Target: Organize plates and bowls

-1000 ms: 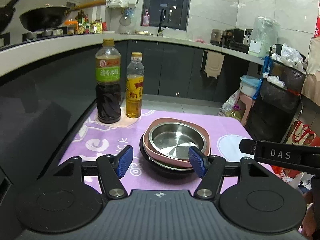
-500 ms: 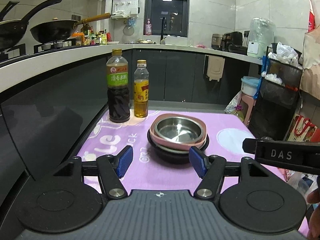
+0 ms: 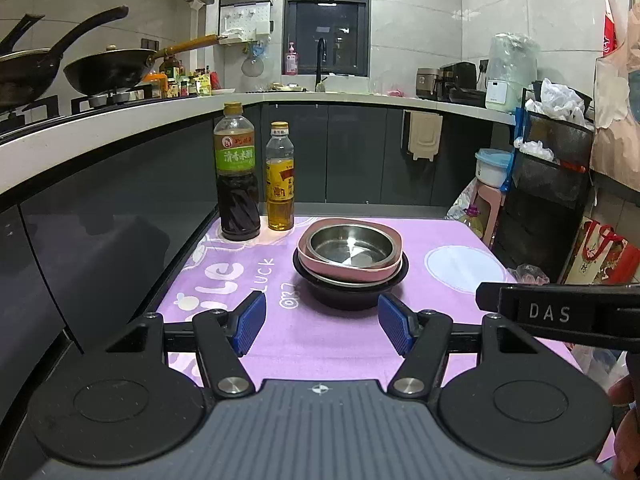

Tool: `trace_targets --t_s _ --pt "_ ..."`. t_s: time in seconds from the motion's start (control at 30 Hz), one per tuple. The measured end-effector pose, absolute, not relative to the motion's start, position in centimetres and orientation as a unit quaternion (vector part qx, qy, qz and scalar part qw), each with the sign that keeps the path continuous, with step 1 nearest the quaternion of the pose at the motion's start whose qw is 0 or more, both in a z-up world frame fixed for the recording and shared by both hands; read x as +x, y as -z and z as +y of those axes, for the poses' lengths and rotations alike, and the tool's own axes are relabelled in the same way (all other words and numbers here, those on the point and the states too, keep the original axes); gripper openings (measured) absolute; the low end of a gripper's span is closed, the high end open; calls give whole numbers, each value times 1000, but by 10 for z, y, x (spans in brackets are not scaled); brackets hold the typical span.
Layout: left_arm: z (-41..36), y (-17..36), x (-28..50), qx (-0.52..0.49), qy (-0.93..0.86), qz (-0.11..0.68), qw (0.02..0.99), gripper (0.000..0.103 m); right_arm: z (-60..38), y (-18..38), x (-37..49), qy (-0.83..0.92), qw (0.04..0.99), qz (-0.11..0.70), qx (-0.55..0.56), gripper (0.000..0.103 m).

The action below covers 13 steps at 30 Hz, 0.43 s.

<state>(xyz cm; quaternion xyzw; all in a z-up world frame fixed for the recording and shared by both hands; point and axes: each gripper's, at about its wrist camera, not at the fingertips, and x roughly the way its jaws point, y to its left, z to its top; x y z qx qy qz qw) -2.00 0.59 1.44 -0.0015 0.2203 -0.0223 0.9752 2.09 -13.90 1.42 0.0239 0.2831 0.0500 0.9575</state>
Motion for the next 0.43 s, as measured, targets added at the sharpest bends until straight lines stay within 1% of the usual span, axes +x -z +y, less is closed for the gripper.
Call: trace_targets --t_s 0.43 --pt "10 -15 -25 -10 23 218 976 59 -135 -11 14 -52 957 286 23 60"
